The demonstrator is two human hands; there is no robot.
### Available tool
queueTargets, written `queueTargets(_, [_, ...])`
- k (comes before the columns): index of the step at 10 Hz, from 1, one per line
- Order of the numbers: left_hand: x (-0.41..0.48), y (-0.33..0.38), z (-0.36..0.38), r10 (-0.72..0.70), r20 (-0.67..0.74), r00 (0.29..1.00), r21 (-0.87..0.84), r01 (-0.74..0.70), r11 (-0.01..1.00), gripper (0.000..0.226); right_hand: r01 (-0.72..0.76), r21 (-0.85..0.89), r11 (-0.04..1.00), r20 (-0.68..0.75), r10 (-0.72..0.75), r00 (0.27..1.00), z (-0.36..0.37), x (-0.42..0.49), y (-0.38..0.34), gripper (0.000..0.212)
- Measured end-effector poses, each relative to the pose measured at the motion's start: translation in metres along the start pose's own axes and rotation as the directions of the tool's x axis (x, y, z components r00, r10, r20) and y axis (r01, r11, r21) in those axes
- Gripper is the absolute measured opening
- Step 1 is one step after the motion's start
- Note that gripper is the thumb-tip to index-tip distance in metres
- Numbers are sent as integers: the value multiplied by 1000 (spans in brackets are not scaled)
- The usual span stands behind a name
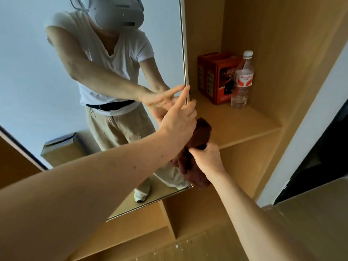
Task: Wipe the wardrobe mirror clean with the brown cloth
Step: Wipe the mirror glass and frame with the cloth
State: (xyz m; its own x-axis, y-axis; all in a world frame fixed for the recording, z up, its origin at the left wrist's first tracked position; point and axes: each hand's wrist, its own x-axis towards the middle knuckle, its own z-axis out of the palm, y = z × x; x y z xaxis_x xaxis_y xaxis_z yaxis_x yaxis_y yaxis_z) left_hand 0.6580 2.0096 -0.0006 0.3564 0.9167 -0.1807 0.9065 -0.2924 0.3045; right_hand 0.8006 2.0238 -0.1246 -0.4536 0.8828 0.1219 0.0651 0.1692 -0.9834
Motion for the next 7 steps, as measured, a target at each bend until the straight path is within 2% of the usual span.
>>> queueTargets(1, [-4,-47,-13,481,392,784,-846,102,523,72,89,131,987,-145,-69,987,19,-20,7,37])
queueTargets(2, [6,-57,-7,464,250,850,-836,-52,546,60,102,180,978,-238,-57,970,38,-44,32,52])
queueTargets(3, [6,-68,28,417,105,903,-807,-168,566,59,60,182,981,-200,-22,980,39,-50,58,52])
queueTargets(4, [-12,-72,19,411,-45,911,-840,-257,477,61,27,167,986,-146,-2,989,30,-38,56,50])
queueTargets(5, [-10,-93,19,511,-161,844,-786,-423,451,78,123,221,968,-186,-81,979,30,-28,35,44])
queueTargets(6, [-8,-100,11,459,-248,853,-659,-496,566,77,190,189,963,-252,-140,958,41,-32,35,44])
queueTargets(7, [-7,-107,12,560,-89,824,-717,-443,539,86,147,139,979,-275,-104,956,51,-48,65,51])
